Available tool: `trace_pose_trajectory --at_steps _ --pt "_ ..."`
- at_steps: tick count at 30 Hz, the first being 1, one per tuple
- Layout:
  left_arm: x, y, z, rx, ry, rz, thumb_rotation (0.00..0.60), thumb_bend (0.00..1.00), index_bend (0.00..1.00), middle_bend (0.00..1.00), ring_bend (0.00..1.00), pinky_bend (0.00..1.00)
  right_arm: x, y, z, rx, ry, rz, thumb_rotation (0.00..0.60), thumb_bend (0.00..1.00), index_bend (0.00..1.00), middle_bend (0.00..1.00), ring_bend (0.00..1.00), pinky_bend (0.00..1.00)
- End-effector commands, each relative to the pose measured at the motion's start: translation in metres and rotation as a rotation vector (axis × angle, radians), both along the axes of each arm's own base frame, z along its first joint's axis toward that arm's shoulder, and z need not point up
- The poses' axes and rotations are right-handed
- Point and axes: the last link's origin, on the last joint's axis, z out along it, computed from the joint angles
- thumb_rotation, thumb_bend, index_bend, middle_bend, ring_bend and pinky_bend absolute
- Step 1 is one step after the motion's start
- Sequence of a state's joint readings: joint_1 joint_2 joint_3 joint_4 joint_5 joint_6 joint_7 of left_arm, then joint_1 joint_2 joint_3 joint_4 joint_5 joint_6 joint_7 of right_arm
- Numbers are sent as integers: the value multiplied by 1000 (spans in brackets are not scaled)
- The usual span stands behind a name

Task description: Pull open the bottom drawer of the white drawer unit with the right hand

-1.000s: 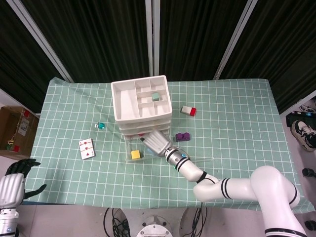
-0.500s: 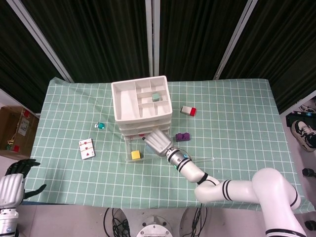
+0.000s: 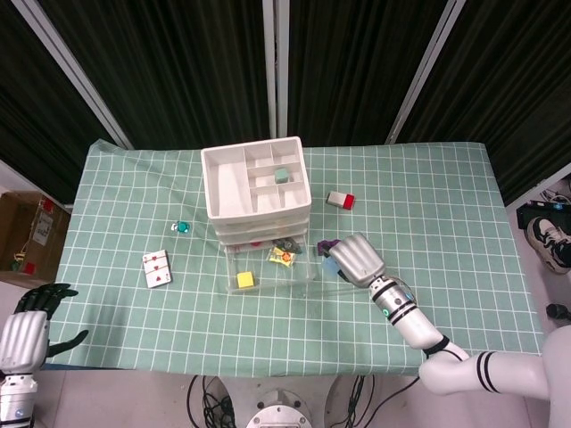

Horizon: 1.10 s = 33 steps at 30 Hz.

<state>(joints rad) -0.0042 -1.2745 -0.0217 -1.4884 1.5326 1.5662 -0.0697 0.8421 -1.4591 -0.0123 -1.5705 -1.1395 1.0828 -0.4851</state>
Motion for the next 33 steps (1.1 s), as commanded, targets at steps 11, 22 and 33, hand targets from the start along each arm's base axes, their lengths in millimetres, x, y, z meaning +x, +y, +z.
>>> trace_pose_trajectory --at_steps 11,22,33 --pt "3 -4 3 4 9 5 600 0 320 233 178 189 -39 11 -19 27 111 -71 600 118 0 689 822 975" --pt "3 3 2 4 14 -9 600 0 320 233 178 189 -84 57 79 -172 -189 -230 600 70 0 149 151 301" --pt "15 16 1 8 66 -55 600 0 320 233 178 189 -157 140 166 -383 -402 -316 600 175 0 0 0 0"
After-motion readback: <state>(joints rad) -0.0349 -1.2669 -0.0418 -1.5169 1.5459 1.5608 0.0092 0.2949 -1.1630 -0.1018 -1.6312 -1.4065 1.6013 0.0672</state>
